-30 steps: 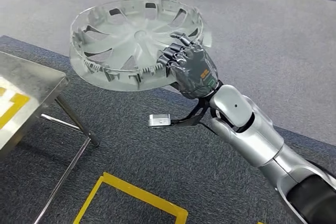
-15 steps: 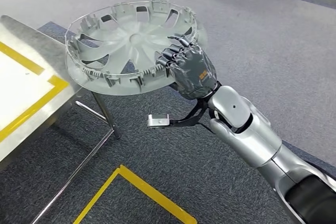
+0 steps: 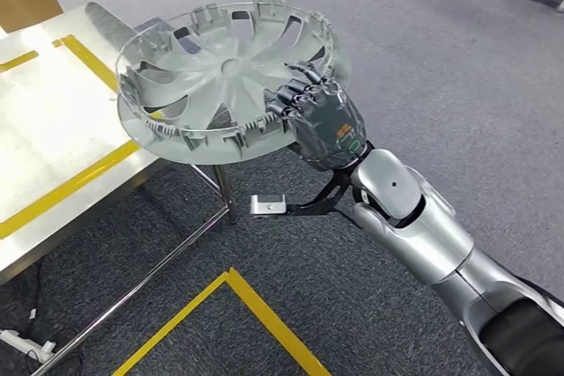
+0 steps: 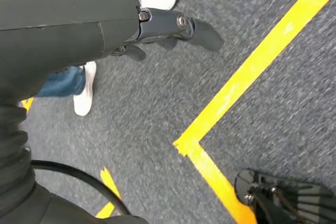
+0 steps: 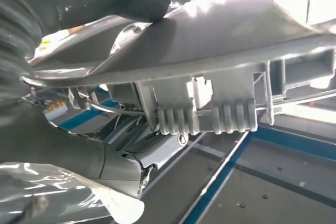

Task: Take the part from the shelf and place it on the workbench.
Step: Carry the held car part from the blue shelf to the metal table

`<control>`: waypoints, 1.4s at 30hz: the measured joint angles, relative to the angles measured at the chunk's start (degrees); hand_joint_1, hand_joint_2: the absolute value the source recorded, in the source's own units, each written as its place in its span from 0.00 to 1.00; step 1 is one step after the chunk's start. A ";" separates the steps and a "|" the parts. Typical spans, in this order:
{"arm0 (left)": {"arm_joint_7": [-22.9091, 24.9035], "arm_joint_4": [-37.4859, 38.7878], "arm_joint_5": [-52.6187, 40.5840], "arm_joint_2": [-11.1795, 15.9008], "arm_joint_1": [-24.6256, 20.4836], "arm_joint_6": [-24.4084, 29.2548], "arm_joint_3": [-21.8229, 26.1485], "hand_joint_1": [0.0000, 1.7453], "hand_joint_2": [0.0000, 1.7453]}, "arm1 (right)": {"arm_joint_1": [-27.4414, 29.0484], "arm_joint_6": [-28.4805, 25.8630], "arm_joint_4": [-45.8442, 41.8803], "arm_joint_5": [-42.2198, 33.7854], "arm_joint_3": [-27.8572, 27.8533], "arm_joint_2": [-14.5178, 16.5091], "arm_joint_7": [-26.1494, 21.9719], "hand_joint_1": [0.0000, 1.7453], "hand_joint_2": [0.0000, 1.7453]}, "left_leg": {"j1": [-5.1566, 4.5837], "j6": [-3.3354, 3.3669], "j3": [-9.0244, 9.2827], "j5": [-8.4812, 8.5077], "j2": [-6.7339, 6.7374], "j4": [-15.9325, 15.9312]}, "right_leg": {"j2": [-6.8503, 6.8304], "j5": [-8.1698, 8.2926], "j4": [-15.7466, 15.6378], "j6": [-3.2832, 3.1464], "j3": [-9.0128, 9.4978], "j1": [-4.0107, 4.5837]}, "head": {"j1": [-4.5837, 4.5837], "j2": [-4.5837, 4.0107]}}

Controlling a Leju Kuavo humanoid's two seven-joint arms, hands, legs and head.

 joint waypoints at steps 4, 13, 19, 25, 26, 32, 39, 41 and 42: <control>-0.04 0.03 -0.21 0.11 0.10 -0.01 0.00 0.00 1.00 | -0.04 0.03 0.28 -0.03 0.22 0.09 -0.04 1.00 1.00 | -0.29 -1.25 -2.60 -3.24 4.21 5.53 | -3.19 -0.02 -0.72 -1.20 1.00 -0.30 | -0.73 0.00; -0.39 0.03 -0.83 0.20 -0.32 -0.01 -0.03 0.00 1.00 | -0.07 0.20 1.37 0.32 1.50 0.46 -0.28 1.00 1.00 | -0.71 -1.09 0.08 0.04 12.29 0.84 | -9.82 -1.67 -0.67 -0.48 2.79 0.54 | -1.07 0.00; -0.53 0.03 -1.26 0.09 -0.40 0.04 -0.08 0.00 1.00 | -0.41 0.36 1.79 0.51 2.10 1.05 -0.31 1.00 1.00 | -0.24 0.98 0.48 -0.21 9.09 -0.36 | -6.90 -5.63 4.37 0.97 0.82 0.43 | -0.44 0.00; -1.01 0.03 -1.88 -0.01 -0.64 0.02 -0.25 0.00 1.00 | -0.78 1.07 3.43 0.69 3.01 1.37 -0.33 1.00 1.00 | -0.20 1.34 0.86 -0.43 3.79 -0.22 | -3.25 -4.67 11.36 0.71 -4.66 0.35 | -0.14 -0.01; -1.14 0.03 -2.03 -0.02 -0.62 0.00 -0.34 0.00 1.00 | -1.06 1.25 3.78 0.69 3.13 1.53 -0.33 1.00 1.00 | -0.15 1.21 0.91 -0.49 3.02 -0.14 | -2.23 -2.36 7.44 0.54 -3.21 0.24 | -0.13 -0.01; -1.40 0.06 -2.52 0.18 -0.55 -0.17 -0.56 0.00 1.00 | -2.95 2.01 6.01 0.69 4.26 3.55 -0.38 1.00 1.00 | 0.10 -0.72 -0.64 -0.29 0.33 0.54 | -0.32 -0.44 0.26 -0.28 0.20 -0.23 | -0.30 -0.01; -2.09 0.11 -3.70 0.26 -0.87 -0.29 -1.30 0.00 1.00 | -5.38 4.24 9.24 0.78 5.67 6.02 -0.38 1.00 1.00 | 0.35 -2.32 -7.81 -5.60 7.11 15.56 | -6.22 -1.29 -0.04 -1.60 1.67 -0.03 | -1.37 -0.01; -2.46 0.11 -4.14 0.34 -0.89 -0.30 -1.59 0.00 1.00 | -6.32 5.09 10.97 0.65 6.32 7.46 -0.05 1.00 1.00 | 0.28 -2.13 -4.50 -1.76 8.36 8.98 | -7.57 -1.75 -0.04 -1.41 2.28 0.03 | -1.38 0.00; -2.55 0.11 -4.37 0.38 -0.98 -0.32 -1.76 0.00 1.00 | -6.79 5.27 11.97 0.61 6.66 8.22 0.24 1.00 1.00 | -0.13 -1.88 -2.60 -0.40 9.90 5.21 | -8.17 -2.00 -0.01 -1.23 2.52 0.23 | -1.45 0.00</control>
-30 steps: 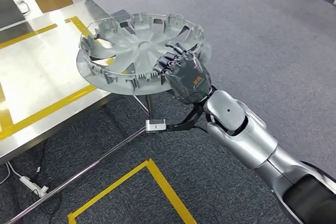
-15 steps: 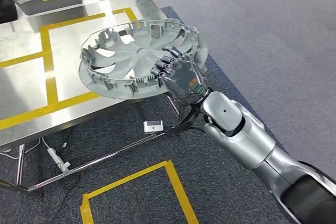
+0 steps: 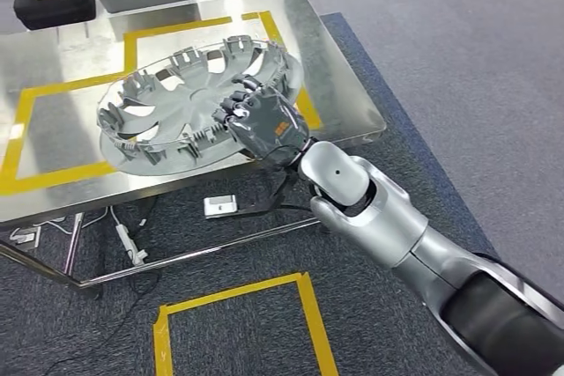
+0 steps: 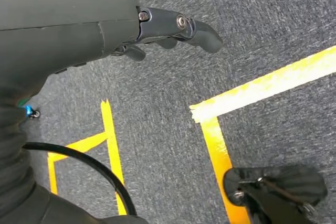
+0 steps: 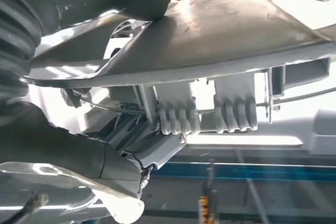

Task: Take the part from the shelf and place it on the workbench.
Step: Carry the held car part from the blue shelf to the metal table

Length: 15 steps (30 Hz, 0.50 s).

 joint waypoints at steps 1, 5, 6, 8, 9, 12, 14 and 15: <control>-0.05 0.00 -0.24 0.02 -0.15 -0.02 -0.18 0.00 1.00 | -0.49 0.07 1.12 -0.01 0.32 0.74 0.32 1.00 1.00 | -0.34 0.37 1.36 0.70 1.36 -2.82 | -0.54 -0.22 0.01 0.22 0.16 0.23 | -0.05 0.00; -0.14 0.00 -1.25 -0.03 -0.36 -0.08 -1.05 0.00 1.00 | -2.28 -0.23 6.69 -0.28 1.27 3.87 1.17 1.00 1.00 | -0.69 1.65 1.99 0.35 1.10 -4.80 | -2.39 -1.08 -0.08 1.21 0.58 0.79 | 0.26 -0.01; -0.14 0.00 -1.46 -0.03 -0.35 -0.08 -1.26 0.00 1.00 | -2.49 -0.33 8.00 -0.45 1.41 4.65 1.22 1.00 1.00 | -0.49 1.99 2.10 0.40 0.42 -4.94 | -1.42 -1.80 0.69 1.46 0.29 0.69 | 0.31 -0.01; -0.14 0.00 -1.69 -0.03 -0.52 -0.08 -1.56 0.00 1.00 | -2.61 -0.58 10.15 -0.65 1.58 5.62 1.21 1.00 1.00 | -0.11 2.60 2.26 0.53 -1.06 -5.16 | 1.98 -4.62 5.91 1.77 -2.29 0.45 | 0.60 -0.01; -0.14 0.00 -1.73 -0.02 -0.65 -0.09 -1.67 0.00 1.00 | -2.61 -0.72 11.03 -0.69 1.63 5.84 1.20 1.00 1.00 | -0.06 2.79 2.24 0.54 -1.87 -5.15 | 3.33 -6.30 10.01 1.77 -4.40 0.40 | 0.72 0.00; -0.14 0.02 -1.76 -0.07 -0.61 -0.11 -1.98 0.00 1.00 | -2.60 -0.93 13.16 -0.69 1.74 6.28 1.18 1.00 1.00 | -0.08 2.89 2.37 0.49 -4.56 -5.10 | 4.33 -6.75 16.64 1.62 -8.96 0.40 | 0.83 0.00; -0.14 0.02 -1.76 -0.08 -0.48 -0.11 -2.10 0.00 1.00 | -2.64 -0.95 14.11 -0.70 1.81 6.63 1.16 1.00 1.00 | -0.07 2.81 2.57 0.43 -6.30 -5.02 | 5.18 -1.98 10.82 1.21 -7.37 0.37 | 0.82 -0.01; -0.14 0.03 -1.76 -0.09 -0.48 -0.11 -2.13 0.00 1.00 | -2.69 -0.97 14.47 -0.72 1.82 6.75 1.16 1.00 1.00 | -0.10 2.67 2.57 0.39 -7.04 -4.96 | 6.31 0.06 6.97 0.96 -5.88 0.30 | 0.78 -0.01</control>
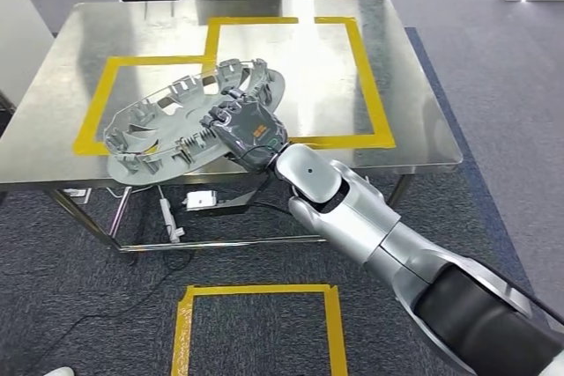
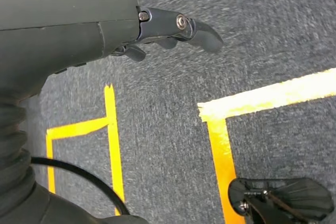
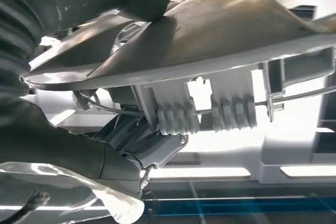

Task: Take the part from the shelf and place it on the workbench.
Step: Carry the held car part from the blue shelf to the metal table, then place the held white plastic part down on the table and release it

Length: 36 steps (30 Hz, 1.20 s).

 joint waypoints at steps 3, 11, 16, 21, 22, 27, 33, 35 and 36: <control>0.00 0.03 0.00 -0.02 0.01 -0.01 -0.04 0.00 1.00 | -0.38 -0.22 0.88 -0.04 0.03 0.40 -0.01 1.00 1.00 | 0.25 -0.89 -0.63 0.20 -1.79 0.15 | 2.01 1.49 -5.97 -0.36 2.81 -0.11 | -0.04 0.00; -0.24 0.13 -0.67 0.02 0.07 -0.08 -0.37 0.00 1.00 | -0.75 -0.36 3.01 -0.80 0.25 2.04 0.03 1.00 1.00 | 0.74 -3.56 -7.75 -6.35 4.07 14.49 | -2.96 1.48 -7.13 -1.76 4.10 -0.27 | -0.54 0.00; -1.44 0.14 -1.32 0.04 0.06 -0.17 -0.96 0.00 1.00 | -0.79 0.04 8.12 -1.77 0.18 5.23 0.71 1.00 1.00 | 1.20 -3.69 -1.57 -0.61 4.87 3.46 | -4.43 0.76 -7.01 -1.03 4.78 -0.14 | -0.58 0.00; -2.66 0.17 -1.48 -0.13 0.08 0.01 -1.32 0.00 1.00 | -0.73 1.80 13.28 -3.03 0.28 7.49 0.99 1.00 1.00 | 0.84 -1.94 0.27 -0.76 4.95 0.00 | -4.42 0.01 -6.85 0.52 4.66 -0.01 | -0.37 0.01; -2.73 0.17 -1.57 -0.15 0.11 0.08 -1.40 0.00 1.00 | -0.74 1.94 13.94 -3.25 0.26 7.67 1.10 1.00 1.00 | 0.91 -1.50 0.40 -0.75 4.89 -0.14 | -3.90 -0.83 -5.63 0.72 4.04 -0.08 | -0.28 0.01; -2.81 0.18 -1.73 -0.14 -0.07 0.30 -1.52 0.00 1.00 | -0.42 2.40 16.68 -4.24 0.19 7.82 1.39 1.00 1.00 | 0.62 -0.41 0.67 -0.98 4.39 -0.25 | -2.05 -6.12 9.62 0.74 -4.58 -0.08 | 0.04 -0.01; -2.85 0.21 -1.73 -0.39 -0.08 0.58 -1.55 0.00 1.00 | -0.87 3.86 18.03 -10.07 -2.32 8.07 1.20 1.00 1.00 | 0.28 -1.14 0.94 -1.32 3.55 0.03 | -1.51 2.32 -6.15 -0.41 2.18 0.20 | 0.02 0.00; -2.86 0.24 -1.73 -0.43 0.02 0.63 -1.55 0.00 1.00 | -1.17 4.78 18.34 -11.89 -3.31 8.13 0.87 1.00 1.00 | 0.35 -1.71 0.86 -1.17 3.45 -0.05 | -1.49 2.21 -6.62 -0.57 2.54 0.27 | 0.01 0.00; -2.87 0.25 -1.75 -0.39 0.08 0.65 -1.55 0.00 1.00 | -1.31 5.23 18.50 -12.79 -3.84 8.16 0.67 1.00 1.00 | 0.40 -2.00 0.83 -1.33 3.51 0.08 | -1.53 2.34 -6.84 -0.78 2.67 0.18 | 0.01 0.00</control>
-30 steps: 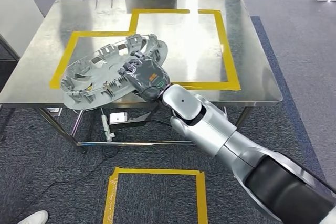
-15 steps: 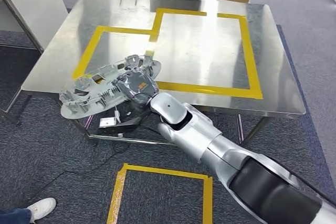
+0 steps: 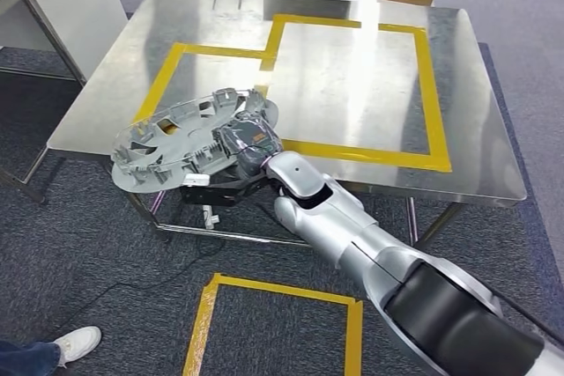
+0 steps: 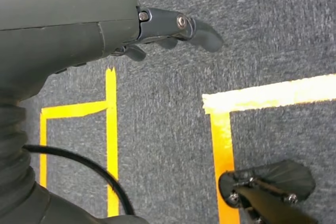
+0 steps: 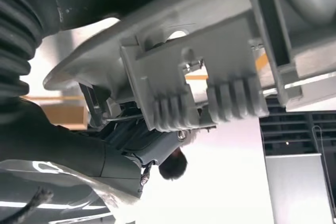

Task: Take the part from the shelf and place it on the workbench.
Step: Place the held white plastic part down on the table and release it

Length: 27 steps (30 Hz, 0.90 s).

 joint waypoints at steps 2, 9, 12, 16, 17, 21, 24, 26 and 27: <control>-0.01 0.01 -0.04 0.09 0.02 0.03 0.00 0.00 1.00 | -0.57 0.53 0.29 -1.55 -1.05 0.11 -0.49 1.00 1.00 | 0.09 -0.60 -1.15 -1.82 0.24 2.73 | -0.15 0.23 -0.45 -0.54 0.34 -0.32 | -0.14 -0.01; -0.02 0.03 -0.42 0.25 0.06 0.07 0.00 0.00 1.00 | -1.16 0.92 1.54 -3.15 -2.63 0.25 -1.08 1.00 1.00 | 1.02 -1.74 -3.61 -2.39 0.32 8.71 | 1.04 0.07 -0.34 -0.64 0.68 -0.52 | -0.24 0.00; -0.02 0.11 -0.58 0.24 0.04 0.15 -0.01 0.00 1.00 | -1.28 0.88 1.87 -3.43 -2.69 0.51 -1.03 1.00 1.00 | 1.24 -1.55 0.42 -0.30 -1.36 0.63 | 2.26 0.01 0.00 0.29 0.21 -0.42 | -0.23 0.01; -0.08 0.17 -0.61 0.11 0.03 0.18 -0.05 0.00 1.00 | -1.33 0.80 2.32 -3.67 -3.19 0.63 -0.64 1.00 1.00 | 1.12 -0.05 0.83 -0.57 -0.41 -0.10 | 2.76 -0.35 0.47 1.62 -0.71 -0.67 | -0.01 0.01; -0.10 0.18 -0.61 0.10 0.00 0.22 -0.07 0.00 1.00 | -1.40 0.78 2.40 -3.70 -3.36 0.62 -0.55 1.00 1.00 | 1.11 0.42 0.93 -0.48 0.06 -0.26 | 2.08 -1.45 2.28 1.79 -1.68 -0.66 | 0.19 0.01; -0.13 0.18 -0.61 0.07 0.02 0.33 -0.09 0.00 1.00 | -1.34 0.73 2.96 -3.87 -3.63 0.60 -0.03 1.00 1.00 | 0.55 1.32 1.03 -0.63 1.88 -0.34 | 0.08 -6.84 15.84 1.95 -8.45 -0.64 | 0.62 -0.01; -0.12 0.18 -0.61 -0.04 0.01 0.32 -0.09 0.00 1.00 | -1.22 0.73 3.53 -3.95 -3.84 0.54 0.29 1.00 1.00 | 0.22 1.40 1.25 -0.83 3.23 -0.31 | -0.78 -2.75 11.15 1.42 -6.56 -0.39 | 0.64 0.00; -0.13 0.19 -0.62 -0.12 0.01 0.32 -0.09 0.00 1.00 | -1.44 0.74 3.79 -3.88 -3.98 0.57 0.53 1.00 1.00 | -0.09 1.10 1.39 -1.09 4.00 -0.20 | -3.51 0.08 3.51 0.69 -2.76 0.28 | 0.64 0.01; -0.12 0.19 -0.63 -0.15 0.03 0.31 -0.09 0.00 1.00 | -1.56 0.76 3.92 -3.78 -4.01 0.61 0.69 1.00 1.00 | -0.28 0.88 1.42 -1.20 4.43 -0.14 | -4.52 0.54 1.31 0.40 -1.63 0.59 | 0.61 0.01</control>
